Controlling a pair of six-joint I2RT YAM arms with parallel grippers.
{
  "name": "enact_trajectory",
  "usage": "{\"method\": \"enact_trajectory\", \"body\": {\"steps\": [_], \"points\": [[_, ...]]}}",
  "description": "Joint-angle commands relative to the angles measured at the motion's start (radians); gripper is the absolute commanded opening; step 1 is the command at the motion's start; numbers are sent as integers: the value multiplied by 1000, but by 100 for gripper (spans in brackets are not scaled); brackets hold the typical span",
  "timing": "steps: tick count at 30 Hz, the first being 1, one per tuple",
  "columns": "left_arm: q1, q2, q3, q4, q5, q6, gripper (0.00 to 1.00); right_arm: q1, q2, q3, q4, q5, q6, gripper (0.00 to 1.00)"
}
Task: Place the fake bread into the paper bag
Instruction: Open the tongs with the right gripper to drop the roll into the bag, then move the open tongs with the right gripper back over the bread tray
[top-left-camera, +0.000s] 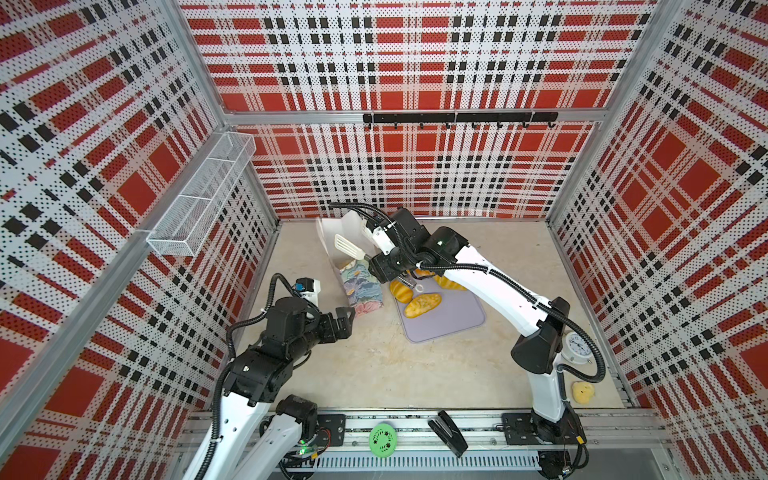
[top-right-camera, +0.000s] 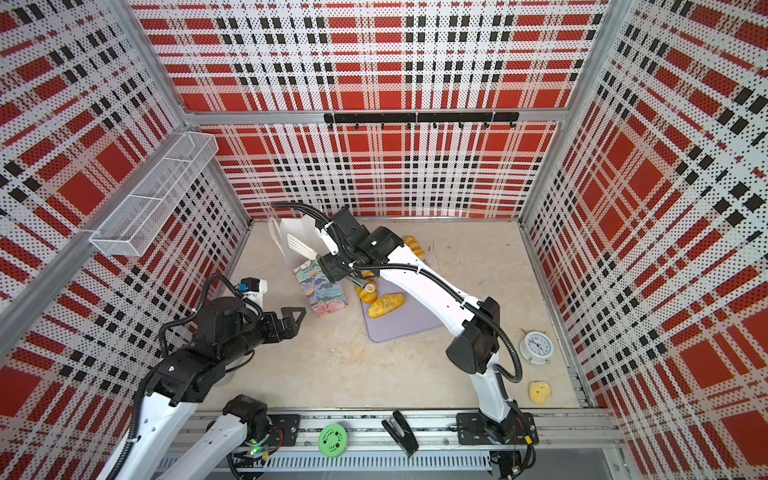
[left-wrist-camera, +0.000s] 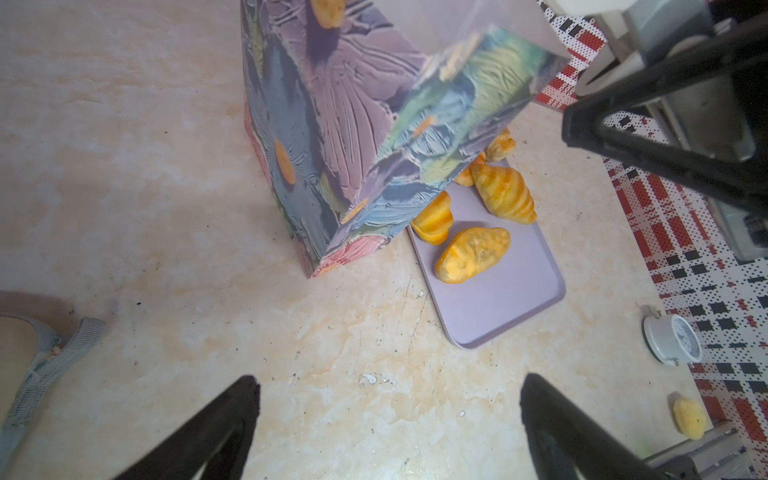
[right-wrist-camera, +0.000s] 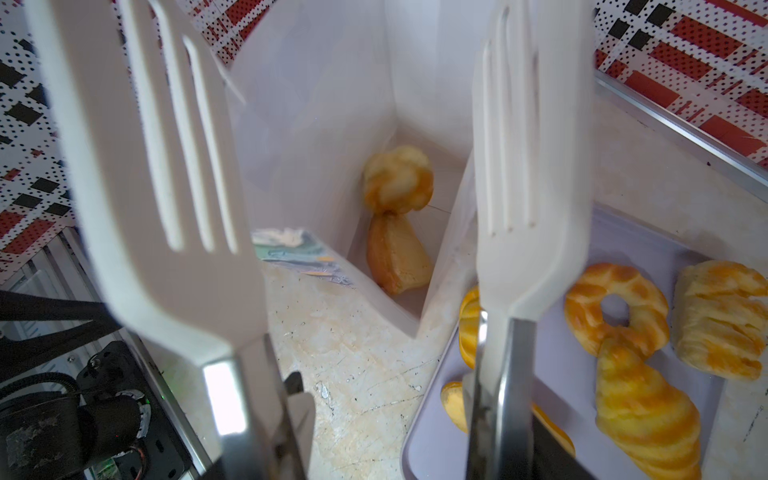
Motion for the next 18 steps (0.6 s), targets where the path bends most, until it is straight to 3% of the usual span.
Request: {"method": "enact_trajectory", "body": {"steps": [1,10,18], "points": [[7,-15,-9,-1,13,-9,99,-3,-25,35,18,20,-22,66],[-10,-41,-28,-1,0,-42,99,0,-105,-26,21,30,-38,66],[-68,-72,-43,0,-70,-117,99,0,-242,-189,74,51,-41,66]]}}
